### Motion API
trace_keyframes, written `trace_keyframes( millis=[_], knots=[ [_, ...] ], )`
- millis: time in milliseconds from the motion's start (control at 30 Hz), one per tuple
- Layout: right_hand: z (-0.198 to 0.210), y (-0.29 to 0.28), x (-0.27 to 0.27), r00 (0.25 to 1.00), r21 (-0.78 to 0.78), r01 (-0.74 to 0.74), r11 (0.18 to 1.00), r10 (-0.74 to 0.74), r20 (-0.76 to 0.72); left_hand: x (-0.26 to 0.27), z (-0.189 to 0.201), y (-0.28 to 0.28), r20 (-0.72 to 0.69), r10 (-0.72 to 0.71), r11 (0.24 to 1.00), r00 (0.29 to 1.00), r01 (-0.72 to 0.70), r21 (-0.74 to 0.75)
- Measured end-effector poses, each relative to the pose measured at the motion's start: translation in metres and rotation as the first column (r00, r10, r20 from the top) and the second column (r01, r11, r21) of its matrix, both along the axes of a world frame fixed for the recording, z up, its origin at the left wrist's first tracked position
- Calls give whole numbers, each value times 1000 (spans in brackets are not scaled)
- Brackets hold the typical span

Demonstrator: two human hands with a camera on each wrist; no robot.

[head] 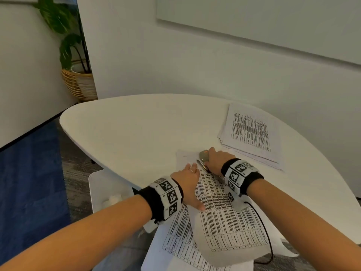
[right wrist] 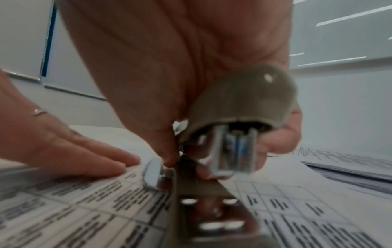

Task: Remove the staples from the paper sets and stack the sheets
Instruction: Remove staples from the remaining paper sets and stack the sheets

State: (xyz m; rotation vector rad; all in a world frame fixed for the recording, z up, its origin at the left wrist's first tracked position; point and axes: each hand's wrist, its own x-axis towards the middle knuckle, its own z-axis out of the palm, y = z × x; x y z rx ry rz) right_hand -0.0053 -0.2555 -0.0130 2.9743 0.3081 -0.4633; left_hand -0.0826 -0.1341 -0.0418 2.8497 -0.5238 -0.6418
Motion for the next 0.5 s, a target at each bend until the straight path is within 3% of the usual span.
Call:
trace_keyframes(
  millis=[100, 333, 500],
  knots=[
    [5, 2, 3, 997, -21, -13, 1000, 11, -74, 0, -2, -1, -1, -2, 1000, 1000, 2, 18],
    [29, -17, 17, 968, -175, -191, 966, 156, -197, 8, 8, 5, -57, -76, 995, 995, 80, 60],
    [55, -24, 19, 978, -21, -148, 989, 143, -153, 33, 23, 9, -169, -51, 986, 984, 77, 147]
  ],
)
